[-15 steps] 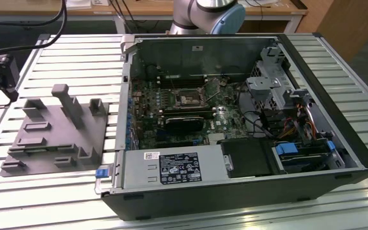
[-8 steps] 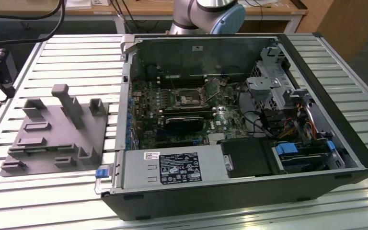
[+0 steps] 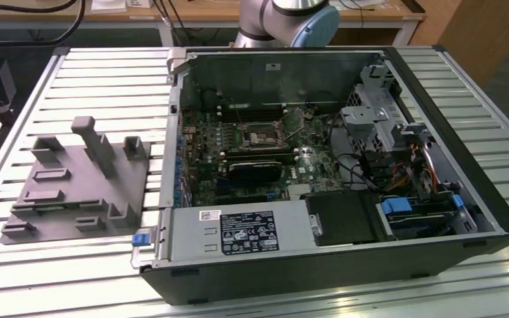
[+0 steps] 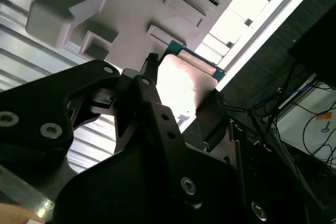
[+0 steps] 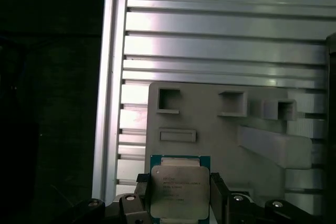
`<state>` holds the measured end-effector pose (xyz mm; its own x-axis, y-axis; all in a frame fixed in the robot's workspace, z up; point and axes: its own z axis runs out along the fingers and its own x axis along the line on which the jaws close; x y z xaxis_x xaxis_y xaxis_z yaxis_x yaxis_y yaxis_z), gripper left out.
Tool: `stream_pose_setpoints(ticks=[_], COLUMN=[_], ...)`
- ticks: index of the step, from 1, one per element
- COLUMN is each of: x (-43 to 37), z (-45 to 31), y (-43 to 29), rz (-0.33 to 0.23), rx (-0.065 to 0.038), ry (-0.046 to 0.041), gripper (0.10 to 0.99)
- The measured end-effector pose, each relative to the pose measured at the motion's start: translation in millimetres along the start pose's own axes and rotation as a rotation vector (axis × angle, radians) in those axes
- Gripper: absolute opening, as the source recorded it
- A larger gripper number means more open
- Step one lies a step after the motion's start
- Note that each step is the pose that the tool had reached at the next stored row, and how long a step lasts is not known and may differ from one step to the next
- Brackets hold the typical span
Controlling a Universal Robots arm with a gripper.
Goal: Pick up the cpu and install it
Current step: 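Pick up the cpu and move it towards the insertion slot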
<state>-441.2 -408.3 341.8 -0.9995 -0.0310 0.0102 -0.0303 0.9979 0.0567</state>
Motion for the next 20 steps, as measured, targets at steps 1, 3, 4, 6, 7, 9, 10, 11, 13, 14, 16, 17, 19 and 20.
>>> stream_pose_setpoints(ticks=[1, 3, 4, 6, 7, 9, 10, 11, 13, 14, 16, 17, 19, 20], x=[0.0, 0.0, 0.0, 0.1, 0.1, 0.1, 0.2, 0.2, 0.2, 0.2, 0.2, 0.2, 0.2, 0.3], z=[-1.8, -5.1, -7.0, -10.8, -12.7, -15.5, -16.7, -17.9, -19.9, -21.0, -23.1, -24.1, -26.2, -27.6], y=[0.1, 0.4, 0.5, 0.8, 1.0, 1.1, 1.2, 1.3, 1.4, 1.4, 1.6, 1.6, 1.7, 1.8], rz=[0.000, 0.000, 0.000, 0.000, 0.000, 0.000, 0.000, 0.000, 0.000, 0.000, 0.000, 0.000, 0.000, 0.000], rx=[0.000, 0.000, 0.000, 0.000, 0.000, 0.000, 0.000, 0.000, 0.000, 0.000, 0.000, 0.000, 0.000, 0.000], ry=[0.0000, -0.0001, 0.0000, 0.0000, 0.0000, 0.0001, -0.0001, -0.0001, 0.0000, 0.0000, 0.0000, 0.0001, 0.0000, 0.0000], gripper=[0.541, 0.541, 0.541, 0.541, 0.541, 0.541, 0.541, 0.541, 0.541, 0.541, 0.541, 0.541, 0.541, 0.541])
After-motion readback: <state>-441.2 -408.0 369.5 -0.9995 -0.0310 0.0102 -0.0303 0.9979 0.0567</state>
